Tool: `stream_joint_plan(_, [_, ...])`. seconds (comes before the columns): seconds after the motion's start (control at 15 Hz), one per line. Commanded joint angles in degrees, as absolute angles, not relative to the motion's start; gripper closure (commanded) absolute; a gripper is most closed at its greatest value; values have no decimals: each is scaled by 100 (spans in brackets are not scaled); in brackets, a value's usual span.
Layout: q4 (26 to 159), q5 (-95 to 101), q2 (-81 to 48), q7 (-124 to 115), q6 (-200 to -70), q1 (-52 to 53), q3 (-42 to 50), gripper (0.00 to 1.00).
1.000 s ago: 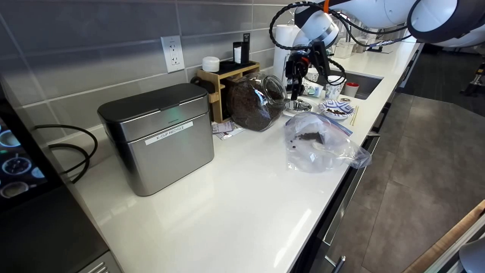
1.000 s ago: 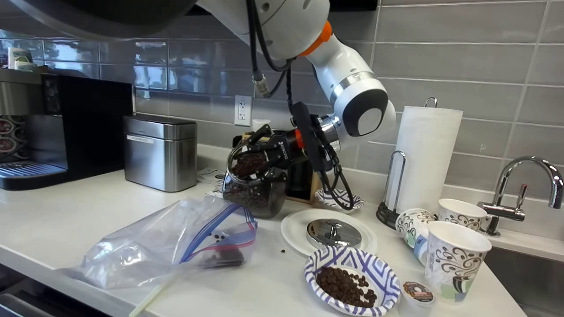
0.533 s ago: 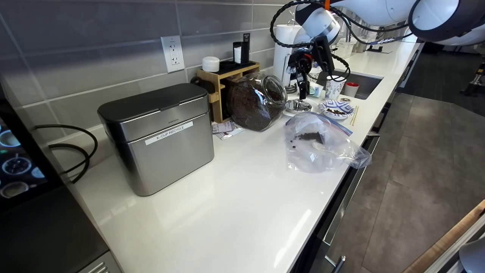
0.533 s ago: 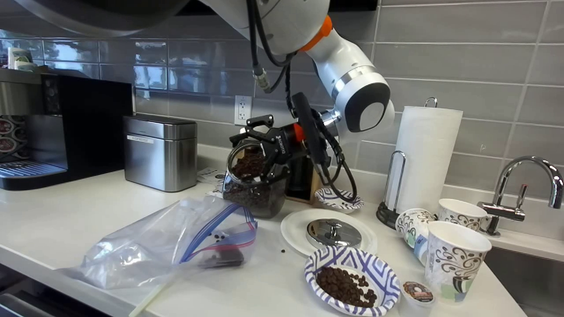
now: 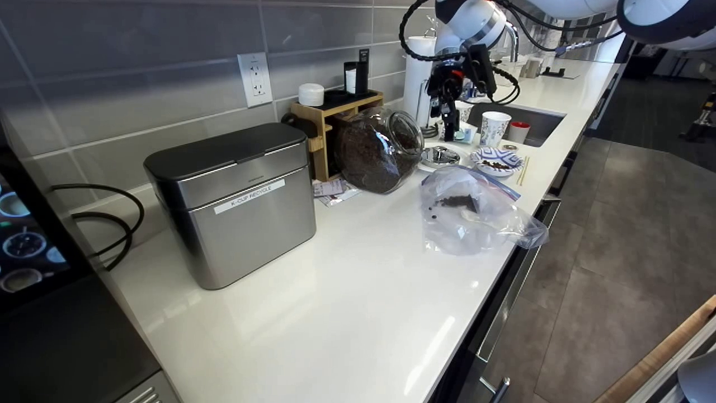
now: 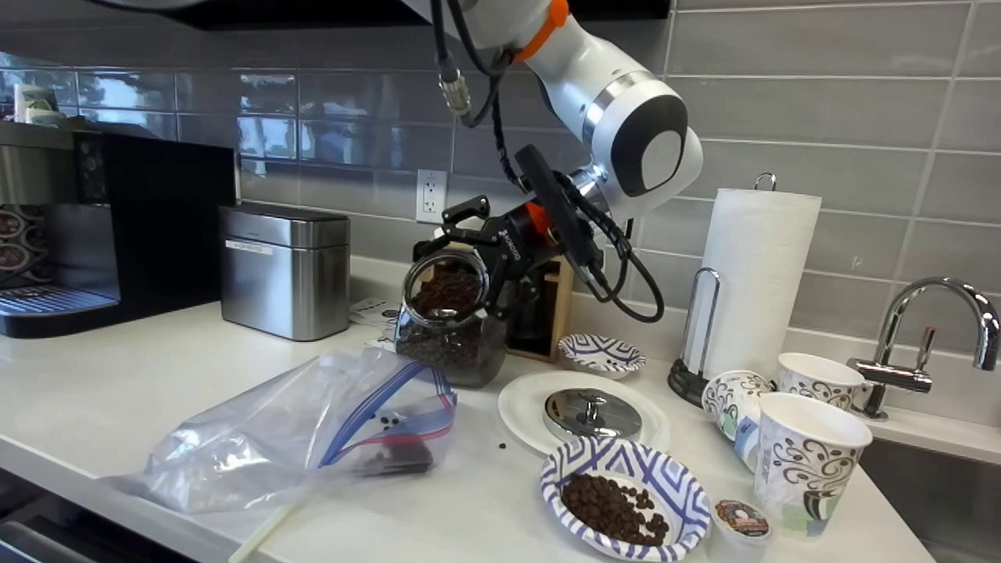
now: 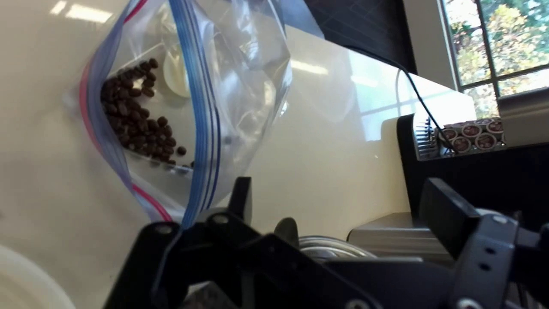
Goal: Use the silver spoon to get some coffee beans from the container and place them in the plastic bag.
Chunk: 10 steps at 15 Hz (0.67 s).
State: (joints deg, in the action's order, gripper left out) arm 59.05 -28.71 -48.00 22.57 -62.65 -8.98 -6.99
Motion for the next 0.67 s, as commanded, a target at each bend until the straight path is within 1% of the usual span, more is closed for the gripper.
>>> stream_joint_plan(0.0, [6918,-2238,-4079,3247,-7201,-742,-644,0])
stream_joint_plan(0.33, [8214,-1873,-3201,4287,-8911,-674,-708,0])
stream_joint_plan(0.6, [9225,-2046,-2442,5208,-10097,-769,-740,0])
